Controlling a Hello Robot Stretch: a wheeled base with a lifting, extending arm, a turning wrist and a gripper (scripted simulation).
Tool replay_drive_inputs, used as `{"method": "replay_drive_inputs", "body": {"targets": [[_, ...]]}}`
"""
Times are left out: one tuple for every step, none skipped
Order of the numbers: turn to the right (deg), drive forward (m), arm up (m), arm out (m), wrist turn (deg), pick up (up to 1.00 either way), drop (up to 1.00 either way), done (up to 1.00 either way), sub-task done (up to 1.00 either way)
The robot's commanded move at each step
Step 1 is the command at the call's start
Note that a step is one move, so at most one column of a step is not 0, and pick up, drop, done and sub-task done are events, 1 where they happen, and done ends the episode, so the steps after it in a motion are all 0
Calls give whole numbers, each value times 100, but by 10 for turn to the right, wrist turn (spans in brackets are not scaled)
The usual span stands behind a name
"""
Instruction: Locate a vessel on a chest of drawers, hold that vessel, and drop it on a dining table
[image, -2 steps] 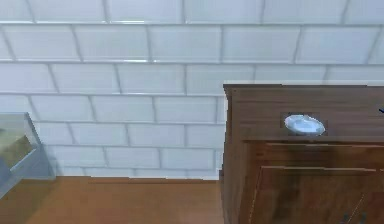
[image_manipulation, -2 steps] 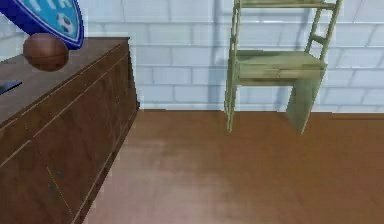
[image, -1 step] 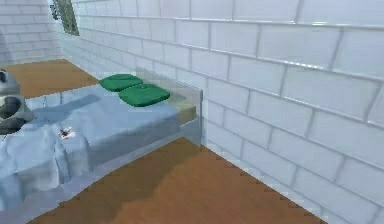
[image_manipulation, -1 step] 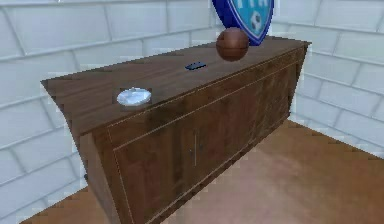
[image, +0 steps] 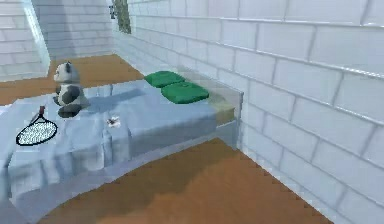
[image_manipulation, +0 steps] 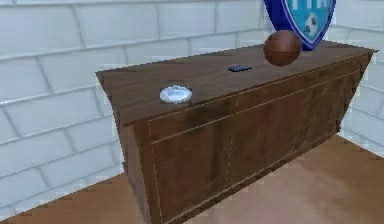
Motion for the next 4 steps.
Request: {"method": "replay_drive_inputs", "body": {"targets": [[450,0,0,0,0,0,0,0,0],[450,0,0,0,0,0,0,0,0],[210,0,0,0,0,0,0,0,0],[0,30,0,0,0,0,0,0,0]]}}
